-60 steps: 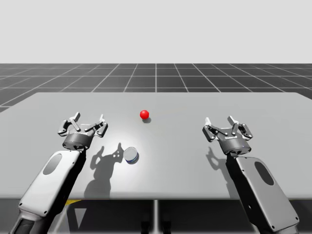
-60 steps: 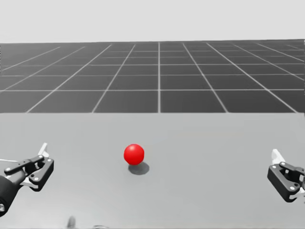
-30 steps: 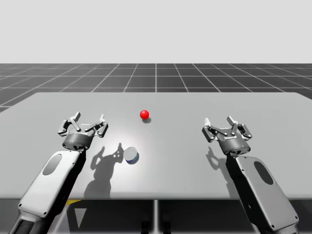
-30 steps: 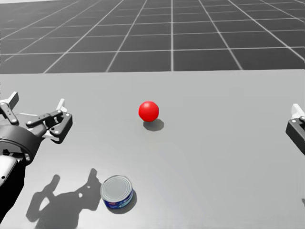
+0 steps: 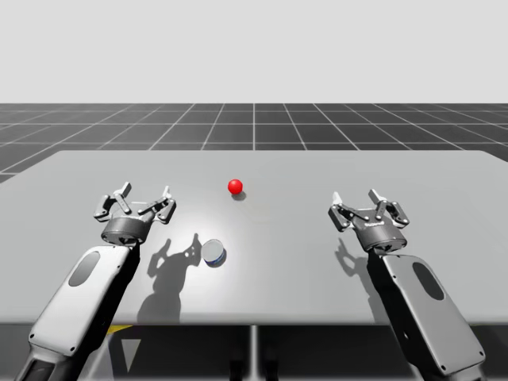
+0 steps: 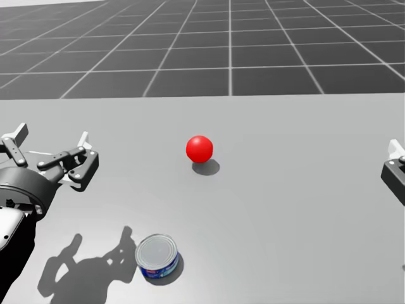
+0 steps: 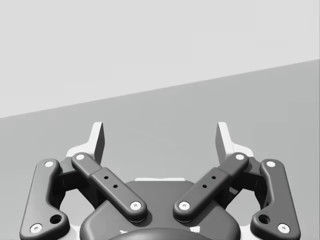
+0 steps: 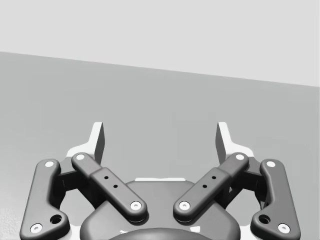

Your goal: Watch the red light. When it turns green, pick up the object.

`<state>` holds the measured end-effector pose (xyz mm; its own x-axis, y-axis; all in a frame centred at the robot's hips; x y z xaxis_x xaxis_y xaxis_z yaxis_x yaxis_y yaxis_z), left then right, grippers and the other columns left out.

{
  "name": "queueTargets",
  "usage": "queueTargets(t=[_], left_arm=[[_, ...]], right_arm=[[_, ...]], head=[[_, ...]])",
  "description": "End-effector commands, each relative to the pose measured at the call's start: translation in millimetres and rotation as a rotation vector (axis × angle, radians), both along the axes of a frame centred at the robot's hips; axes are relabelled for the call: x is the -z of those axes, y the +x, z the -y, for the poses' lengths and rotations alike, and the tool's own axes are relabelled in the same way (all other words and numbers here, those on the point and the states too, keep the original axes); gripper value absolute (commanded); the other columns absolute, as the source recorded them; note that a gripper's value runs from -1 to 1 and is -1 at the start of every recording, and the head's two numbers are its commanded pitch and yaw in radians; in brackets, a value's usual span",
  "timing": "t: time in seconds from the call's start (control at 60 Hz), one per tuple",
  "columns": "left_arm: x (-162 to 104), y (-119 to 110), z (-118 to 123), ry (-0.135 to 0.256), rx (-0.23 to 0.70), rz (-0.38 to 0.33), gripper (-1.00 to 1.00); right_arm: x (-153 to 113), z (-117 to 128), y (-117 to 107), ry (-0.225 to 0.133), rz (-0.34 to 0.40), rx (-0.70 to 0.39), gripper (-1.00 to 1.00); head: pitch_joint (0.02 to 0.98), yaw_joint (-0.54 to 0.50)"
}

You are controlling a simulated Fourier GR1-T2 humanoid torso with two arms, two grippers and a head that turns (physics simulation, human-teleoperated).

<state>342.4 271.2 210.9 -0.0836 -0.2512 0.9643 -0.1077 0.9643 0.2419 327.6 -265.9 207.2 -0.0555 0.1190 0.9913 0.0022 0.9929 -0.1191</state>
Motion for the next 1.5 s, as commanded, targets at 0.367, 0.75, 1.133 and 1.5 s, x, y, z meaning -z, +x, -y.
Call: queueTargets(t=[0.367, 0.75, 1.133, 1.5], left_arm=[[-1.1, -0.3, -0.2, -0.005, 0.002, 0.004, -1.00], [-1.0, -0.7, 0.0, -0.005, 0.003, 0.005, -1.00], [-1.2, -0.7, -0.4, -0.005, 0.003, 0.005, -1.00], [-0.9, -0.8, -0.1, -0.004, 0.004, 0.004, -1.00]], right_arm=[[0.1, 1.0, 0.6, 0.001, 0.000, 0.000, -1.00], [0.6, 0.6, 0.8, 0.003, -0.001, 0.001, -1.00], [0.7, 0.9, 1.2, 0.001, -0.001, 0.002, -1.00], [0.7, 1.2, 0.8, -0.004, 0.003, 0.002, -1.00]], head=[[0.618, 0.10], [0.616, 0.10], [0.615, 0.10], [0.616, 0.10]])
